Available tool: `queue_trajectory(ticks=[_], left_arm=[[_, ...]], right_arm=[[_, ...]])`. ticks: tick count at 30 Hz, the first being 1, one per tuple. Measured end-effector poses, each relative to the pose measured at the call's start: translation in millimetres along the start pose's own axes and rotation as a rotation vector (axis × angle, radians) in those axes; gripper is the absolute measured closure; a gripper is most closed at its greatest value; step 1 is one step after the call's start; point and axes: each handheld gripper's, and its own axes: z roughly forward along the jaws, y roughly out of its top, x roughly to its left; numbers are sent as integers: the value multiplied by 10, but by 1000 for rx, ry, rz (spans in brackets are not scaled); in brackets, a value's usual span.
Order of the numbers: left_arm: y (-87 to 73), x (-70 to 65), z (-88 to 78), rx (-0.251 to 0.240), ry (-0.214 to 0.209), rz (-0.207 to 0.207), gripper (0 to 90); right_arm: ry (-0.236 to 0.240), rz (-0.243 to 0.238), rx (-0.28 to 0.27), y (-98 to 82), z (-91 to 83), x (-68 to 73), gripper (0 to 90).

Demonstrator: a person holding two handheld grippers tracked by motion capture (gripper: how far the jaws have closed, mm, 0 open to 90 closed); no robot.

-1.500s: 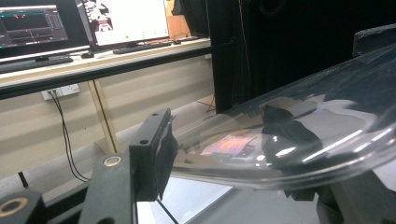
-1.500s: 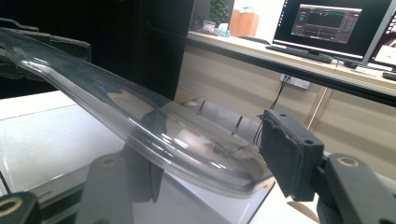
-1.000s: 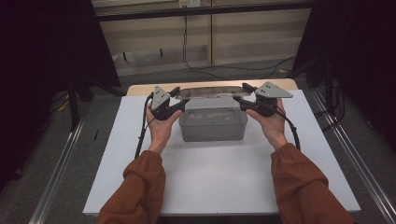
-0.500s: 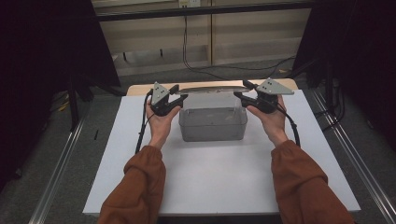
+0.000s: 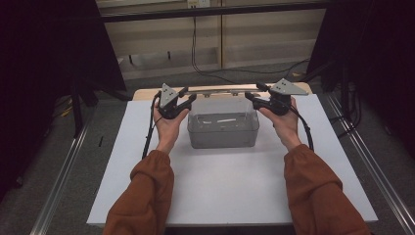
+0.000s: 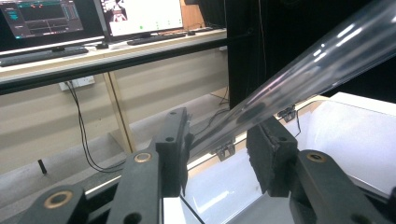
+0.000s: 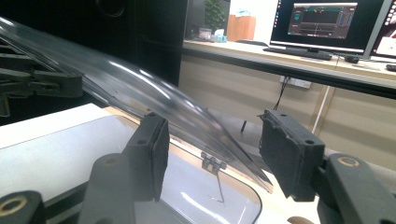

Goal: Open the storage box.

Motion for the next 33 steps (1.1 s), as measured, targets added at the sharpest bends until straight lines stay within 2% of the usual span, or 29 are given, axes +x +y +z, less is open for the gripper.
queue_trajectory(ticks=[2,5,8,10,12,15,21,23,29,33], left_arm=[[-2,10,5,-3,1,-12,591],[-2,9,13,-7,5,-24,589],[8,23,28,-9,5,-24,591],[18,23,38,-11,9,-20,594],[20,21,50,-11,12,-19,592],[12,25,72,4,10,-6,581],[5,32,97,5,9,-16,578],[8,32,103,3,10,-20,577],[22,59,113,7,-7,-13,583],[14,77,124,13,-12,-21,580]], right_arm=[[-16,1,4,-20,14,-11,360],[-25,4,6,-42,29,-38,386],[-16,-1,16,-68,44,-68,416],[9,1,27,-97,72,-83,439],[2,1,35,-124,92,-106,455],[12,34,44,-157,120,-175,518],[33,30,22,-116,178,-214,571],[30,15,29,-115,191,-203,576],[2,25,45,-190,235,-262,583],[7,28,55,-205,277,-270,606]])
